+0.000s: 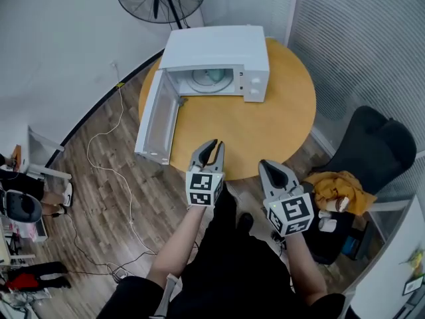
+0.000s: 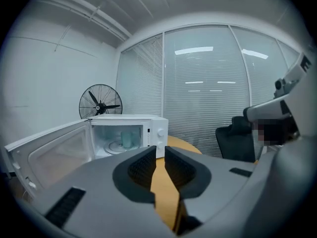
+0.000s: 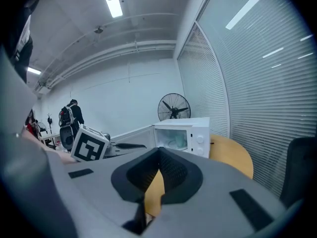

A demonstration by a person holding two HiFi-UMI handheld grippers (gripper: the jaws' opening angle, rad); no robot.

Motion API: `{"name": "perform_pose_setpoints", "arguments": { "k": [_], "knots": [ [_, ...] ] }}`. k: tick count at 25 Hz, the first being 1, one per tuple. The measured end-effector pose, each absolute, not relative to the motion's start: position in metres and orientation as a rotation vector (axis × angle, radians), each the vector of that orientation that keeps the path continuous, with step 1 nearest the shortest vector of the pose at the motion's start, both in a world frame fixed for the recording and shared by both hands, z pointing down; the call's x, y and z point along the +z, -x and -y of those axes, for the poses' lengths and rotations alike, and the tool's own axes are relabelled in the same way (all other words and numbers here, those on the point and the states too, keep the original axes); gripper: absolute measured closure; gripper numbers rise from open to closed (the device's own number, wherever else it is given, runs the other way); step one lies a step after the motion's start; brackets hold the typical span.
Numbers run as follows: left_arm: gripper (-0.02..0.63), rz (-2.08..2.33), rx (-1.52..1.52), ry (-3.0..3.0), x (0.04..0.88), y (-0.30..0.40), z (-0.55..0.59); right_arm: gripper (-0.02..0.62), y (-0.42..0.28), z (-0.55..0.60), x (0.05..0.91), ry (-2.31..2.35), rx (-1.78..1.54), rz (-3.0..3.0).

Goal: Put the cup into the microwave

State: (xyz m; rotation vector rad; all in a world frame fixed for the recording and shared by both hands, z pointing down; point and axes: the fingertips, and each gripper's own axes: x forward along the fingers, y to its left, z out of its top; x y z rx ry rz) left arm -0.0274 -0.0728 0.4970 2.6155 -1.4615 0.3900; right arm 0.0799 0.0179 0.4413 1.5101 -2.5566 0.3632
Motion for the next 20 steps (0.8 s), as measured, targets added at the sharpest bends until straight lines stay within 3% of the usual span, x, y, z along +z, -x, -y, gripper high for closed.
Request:
{"name": "perform_pose_setpoints", "arguments": {
  "k": [20],
  "knots": [
    [0.609,1.513,0.244,-2.589,0.420,0.057,-0.010,0.586,-0.049,-0.023,0.412,-1.481,0.305,2.677]
  ]
}}
